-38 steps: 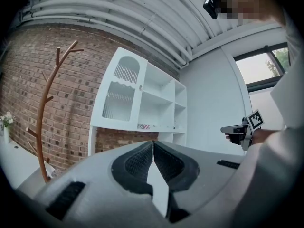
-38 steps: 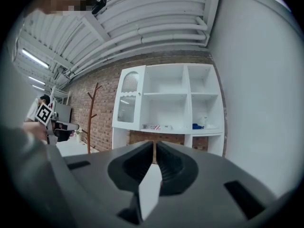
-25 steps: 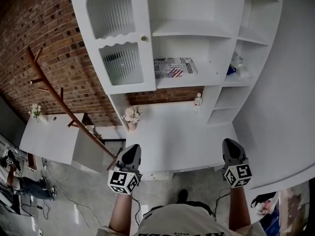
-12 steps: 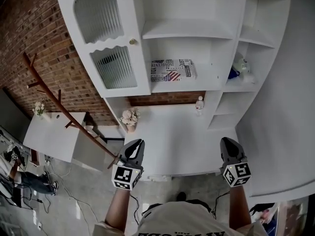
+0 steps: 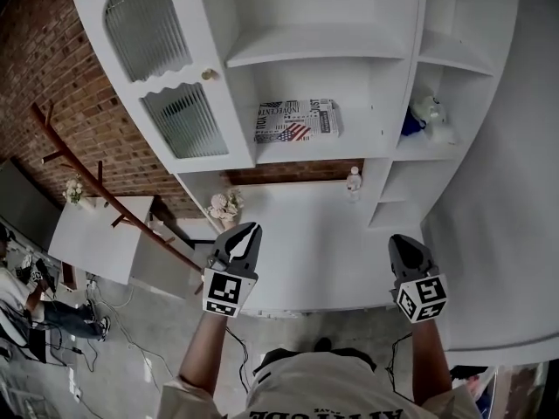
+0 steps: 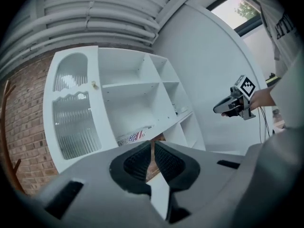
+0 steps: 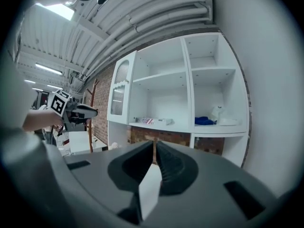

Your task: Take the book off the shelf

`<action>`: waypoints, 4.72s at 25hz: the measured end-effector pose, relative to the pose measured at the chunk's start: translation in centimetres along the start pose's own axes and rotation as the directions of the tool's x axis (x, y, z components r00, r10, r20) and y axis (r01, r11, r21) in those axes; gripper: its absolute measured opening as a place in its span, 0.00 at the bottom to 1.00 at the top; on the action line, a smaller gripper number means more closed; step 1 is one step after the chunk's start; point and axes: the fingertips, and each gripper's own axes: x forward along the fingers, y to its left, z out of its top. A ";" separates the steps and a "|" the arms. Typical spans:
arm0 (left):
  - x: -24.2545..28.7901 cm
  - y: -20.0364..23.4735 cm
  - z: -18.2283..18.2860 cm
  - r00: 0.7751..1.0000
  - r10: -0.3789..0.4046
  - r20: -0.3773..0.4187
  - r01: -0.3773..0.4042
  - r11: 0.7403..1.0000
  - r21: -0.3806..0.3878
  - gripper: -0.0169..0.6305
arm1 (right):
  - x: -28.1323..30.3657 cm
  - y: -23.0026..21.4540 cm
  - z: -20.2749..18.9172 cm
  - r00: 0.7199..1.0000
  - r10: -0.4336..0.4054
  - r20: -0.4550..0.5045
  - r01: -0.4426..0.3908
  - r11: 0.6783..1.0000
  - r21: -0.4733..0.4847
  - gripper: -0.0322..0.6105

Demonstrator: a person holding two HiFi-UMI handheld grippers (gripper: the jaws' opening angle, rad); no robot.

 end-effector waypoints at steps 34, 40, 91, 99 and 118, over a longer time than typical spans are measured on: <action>23.8 2.0 4.3 0.942 -0.259 -0.215 0.336 0.778 0.531 0.16 | 2.8 -1.9 0.7 0.988 -0.151 0.001 0.151 0.986 0.067 0.11; 28.5 2.3 2.6 0.891 -0.295 -0.344 0.441 0.743 0.504 0.23 | 3.3 -2.7 0.1 0.985 -0.172 -0.003 0.172 0.978 0.117 0.11; 25.7 0.8 -4.1 0.781 -0.293 -0.551 0.555 0.729 0.400 0.39 | 3.9 0.3 -2.6 0.994 -0.098 -0.050 0.103 0.985 0.137 0.11; 26.5 0.9 -4.1 0.939 -0.013 -0.343 0.277 0.617 0.737 0.43 | 3.5 0.4 -3.0 0.994 -0.090 -0.062 0.098 0.986 0.137 0.11; 23.4 -0.6 -2.6 0.989 0.111 -0.096 0.028 0.499 0.866 0.32 | 0.9 0.4 -3.5 0.995 -0.062 -0.075 0.072 0.989 0.131 0.11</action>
